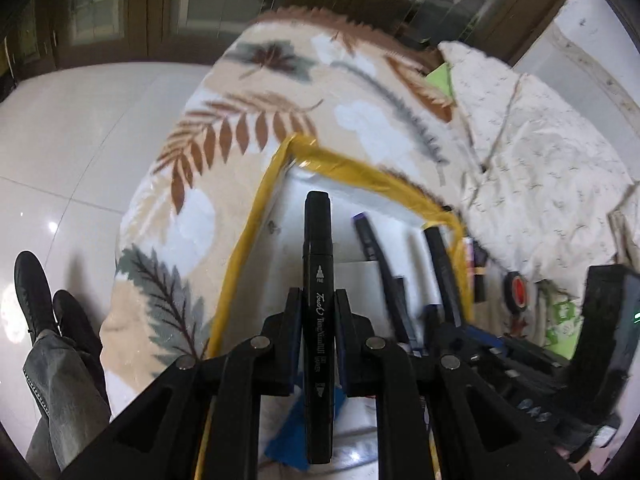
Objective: Organize objects
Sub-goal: 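Carry both black markers over the tray with both tools, then open both tools to drop the black markers into the tray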
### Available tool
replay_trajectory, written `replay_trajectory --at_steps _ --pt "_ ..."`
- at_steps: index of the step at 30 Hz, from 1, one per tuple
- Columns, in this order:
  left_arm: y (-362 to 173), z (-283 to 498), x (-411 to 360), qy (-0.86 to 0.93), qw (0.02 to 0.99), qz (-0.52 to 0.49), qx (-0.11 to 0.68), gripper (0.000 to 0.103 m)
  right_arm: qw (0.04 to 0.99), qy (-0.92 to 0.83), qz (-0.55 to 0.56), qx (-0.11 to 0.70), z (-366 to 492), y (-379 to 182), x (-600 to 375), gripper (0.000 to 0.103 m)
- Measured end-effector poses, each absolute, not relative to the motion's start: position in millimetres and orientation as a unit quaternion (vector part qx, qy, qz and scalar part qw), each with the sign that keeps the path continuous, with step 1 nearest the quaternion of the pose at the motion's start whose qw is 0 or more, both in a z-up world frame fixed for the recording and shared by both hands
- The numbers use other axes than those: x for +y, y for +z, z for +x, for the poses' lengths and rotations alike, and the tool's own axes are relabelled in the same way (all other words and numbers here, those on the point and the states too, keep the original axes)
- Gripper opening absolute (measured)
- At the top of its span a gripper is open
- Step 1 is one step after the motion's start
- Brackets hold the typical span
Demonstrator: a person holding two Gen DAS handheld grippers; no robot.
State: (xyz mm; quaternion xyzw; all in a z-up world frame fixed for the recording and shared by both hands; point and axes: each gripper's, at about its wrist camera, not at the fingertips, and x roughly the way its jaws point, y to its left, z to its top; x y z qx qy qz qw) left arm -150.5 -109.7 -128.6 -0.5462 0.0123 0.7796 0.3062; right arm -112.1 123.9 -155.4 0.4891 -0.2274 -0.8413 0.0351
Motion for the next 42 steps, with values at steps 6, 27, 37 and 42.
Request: replay_trajectory --at_steps 6,27,37,42 --pt "-143.3 -157.9 -98.4 0.779 0.302 -0.549 0.035 0.013 0.032 -0.839 0.499 -0.216 -130.5 -166.8 122.5 0.016" --pt "-143.3 -170.6 -96.2 0.769 0.290 -0.569 0.009 0.017 0.059 -0.825 0.511 -0.235 -144.1 -170.1 127.5 0.019" --pt "-102.5 -108.9 -100.8 0.792 0.311 -0.522 -0.060 0.067 0.089 -0.829 0.467 -0.295 -92.3 -144.1 160.2 0.039" --pt "-103.4 -47.3 -72.4 0.787 0.347 -0.507 -0.056 0.067 0.048 -0.828 0.461 -0.314 -40.3 -150.0 199.3 0.039"
